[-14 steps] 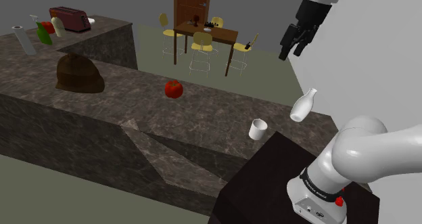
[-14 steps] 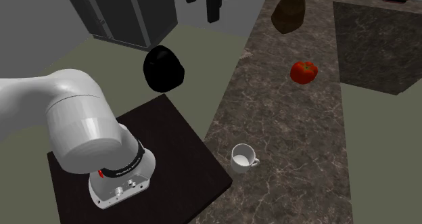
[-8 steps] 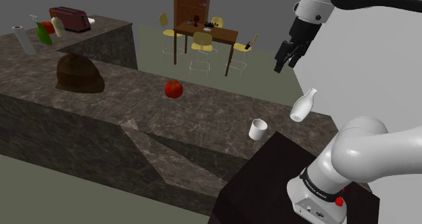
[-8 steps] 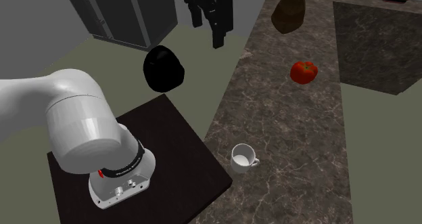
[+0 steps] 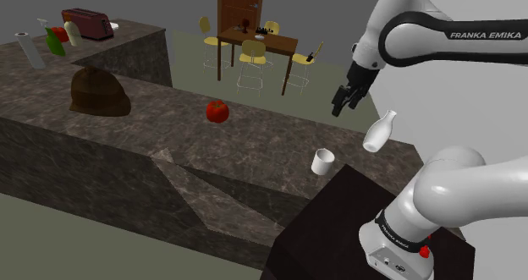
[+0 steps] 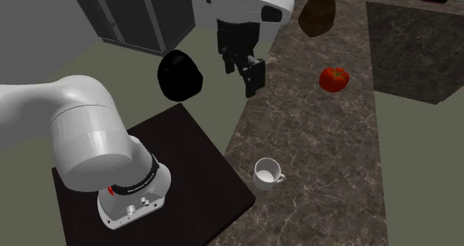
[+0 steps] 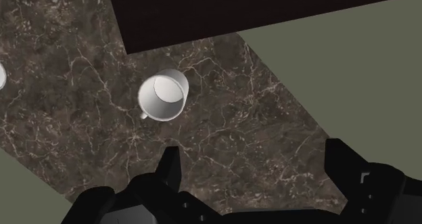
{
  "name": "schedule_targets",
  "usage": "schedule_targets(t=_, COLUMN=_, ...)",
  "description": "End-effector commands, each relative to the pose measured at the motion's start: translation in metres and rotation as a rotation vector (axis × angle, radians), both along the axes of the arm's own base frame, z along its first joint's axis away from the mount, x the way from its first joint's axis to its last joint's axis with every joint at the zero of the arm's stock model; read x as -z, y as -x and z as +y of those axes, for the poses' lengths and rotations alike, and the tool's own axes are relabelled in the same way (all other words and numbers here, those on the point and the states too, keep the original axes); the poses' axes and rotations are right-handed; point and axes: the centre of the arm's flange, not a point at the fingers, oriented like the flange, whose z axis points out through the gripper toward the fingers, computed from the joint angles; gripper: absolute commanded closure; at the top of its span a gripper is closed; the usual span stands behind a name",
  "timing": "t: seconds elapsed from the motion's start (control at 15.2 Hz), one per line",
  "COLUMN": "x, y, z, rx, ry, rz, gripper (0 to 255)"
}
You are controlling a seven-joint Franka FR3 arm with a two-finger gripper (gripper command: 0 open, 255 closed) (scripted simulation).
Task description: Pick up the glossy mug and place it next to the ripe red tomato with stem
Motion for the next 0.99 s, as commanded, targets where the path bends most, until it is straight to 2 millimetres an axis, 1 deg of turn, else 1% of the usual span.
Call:
schedule_targets(t=0.0, x=0.025, y=-0.005, z=-0.006, rx=0.001, ry=0.003, rz=-0.001, gripper=0)
schedule_targets(t=0.92, x=0.201, y=-0.023, z=-0.056, rx=0.009, ry=0.022, rz=0.009, gripper=0)
